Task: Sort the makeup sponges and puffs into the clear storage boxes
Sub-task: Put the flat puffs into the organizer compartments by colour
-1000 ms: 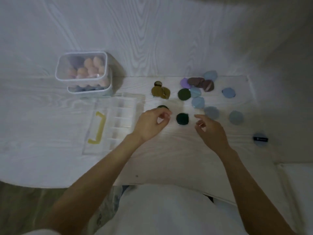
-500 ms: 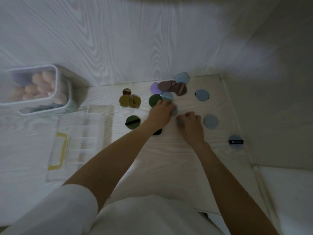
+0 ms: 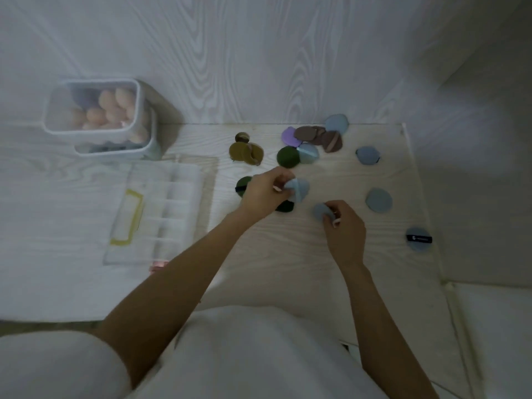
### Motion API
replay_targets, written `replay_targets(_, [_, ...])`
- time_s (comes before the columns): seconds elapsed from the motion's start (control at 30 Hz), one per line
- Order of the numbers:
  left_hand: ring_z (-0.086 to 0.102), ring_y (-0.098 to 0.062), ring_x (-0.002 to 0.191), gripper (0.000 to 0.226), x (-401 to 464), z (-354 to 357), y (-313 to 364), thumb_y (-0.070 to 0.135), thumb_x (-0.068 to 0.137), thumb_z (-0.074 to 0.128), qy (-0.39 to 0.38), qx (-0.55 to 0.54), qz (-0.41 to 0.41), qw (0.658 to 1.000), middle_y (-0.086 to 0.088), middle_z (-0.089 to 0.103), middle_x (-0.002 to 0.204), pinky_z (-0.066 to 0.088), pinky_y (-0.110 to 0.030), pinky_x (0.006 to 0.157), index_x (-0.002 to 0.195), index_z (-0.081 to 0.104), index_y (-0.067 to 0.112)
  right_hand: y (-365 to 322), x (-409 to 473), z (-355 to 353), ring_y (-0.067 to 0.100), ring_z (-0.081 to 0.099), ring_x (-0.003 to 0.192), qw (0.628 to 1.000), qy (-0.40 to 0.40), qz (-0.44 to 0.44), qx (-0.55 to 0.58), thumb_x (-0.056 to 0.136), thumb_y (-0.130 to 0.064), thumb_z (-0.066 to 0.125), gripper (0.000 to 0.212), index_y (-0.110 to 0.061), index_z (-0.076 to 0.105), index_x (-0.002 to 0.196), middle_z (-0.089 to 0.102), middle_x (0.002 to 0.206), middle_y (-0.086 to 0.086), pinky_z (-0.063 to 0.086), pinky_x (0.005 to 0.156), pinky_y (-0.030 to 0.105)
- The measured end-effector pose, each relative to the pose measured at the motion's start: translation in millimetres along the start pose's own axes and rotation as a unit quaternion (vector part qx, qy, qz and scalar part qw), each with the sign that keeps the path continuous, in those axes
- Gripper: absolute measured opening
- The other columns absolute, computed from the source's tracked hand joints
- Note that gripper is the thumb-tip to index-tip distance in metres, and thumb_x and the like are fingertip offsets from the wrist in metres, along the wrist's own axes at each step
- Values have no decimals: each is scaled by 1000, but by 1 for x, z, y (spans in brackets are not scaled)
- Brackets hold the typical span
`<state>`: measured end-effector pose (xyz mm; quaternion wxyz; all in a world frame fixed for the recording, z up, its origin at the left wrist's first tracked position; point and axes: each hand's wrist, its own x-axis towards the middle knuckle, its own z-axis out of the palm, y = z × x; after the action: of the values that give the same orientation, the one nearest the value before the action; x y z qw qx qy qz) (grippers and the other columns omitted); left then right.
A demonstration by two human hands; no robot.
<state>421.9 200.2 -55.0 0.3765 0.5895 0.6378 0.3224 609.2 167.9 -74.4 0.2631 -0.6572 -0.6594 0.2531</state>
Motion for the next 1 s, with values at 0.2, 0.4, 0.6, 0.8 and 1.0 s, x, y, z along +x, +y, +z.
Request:
replay_targets(0.2, [60,-10,88,17,-111,-95,-32,4,87,61,124,-6,49,991,0,65,101,51,-20,70,99,67,15,-53,-39,28,13,56,83,990,-67,-74,99,88,-6,58,18,-8,60,105,63,98,4,46,68,20])
replay_targets(0.4, [61,-11,84,25,-188,-163,-85,-1,86,62,143,121,43,981,-5,61,96,51,-19,75,103,70,15,-100,-61,50,8,58,87,975,-141,-92,144,89,-9,59,14,-14,59,102,60,99,-6,45,65,7])
replay_targets(0.6, [65,-21,69,23,-198,-151,-108,3,79,69,125,279,48,951,-4,67,89,48,-24,61,99,71,13,-137,-73,72,7,57,86,965,-170,-102,173,88,-8,60,13,-11,59,101,61,96,-6,42,62,3])
replay_targets(0.8, [67,-26,77,16,-192,-156,-110,13,84,62,43,330,57,941,-4,73,88,50,-32,65,95,73,15,-153,-81,79,8,59,85,958,-180,-85,207,87,-8,60,12,-17,57,95,61,94,-8,48,65,9])
replay_targets(1.0, [66,-21,80,25,-199,-162,-125,5,77,69,22,354,110,929,0,71,94,42,-34,82,98,73,19,-182,-87,98,13,59,80,957,-178,-193,127,86,-10,62,9,-9,59,95,63,93,3,50,67,19])
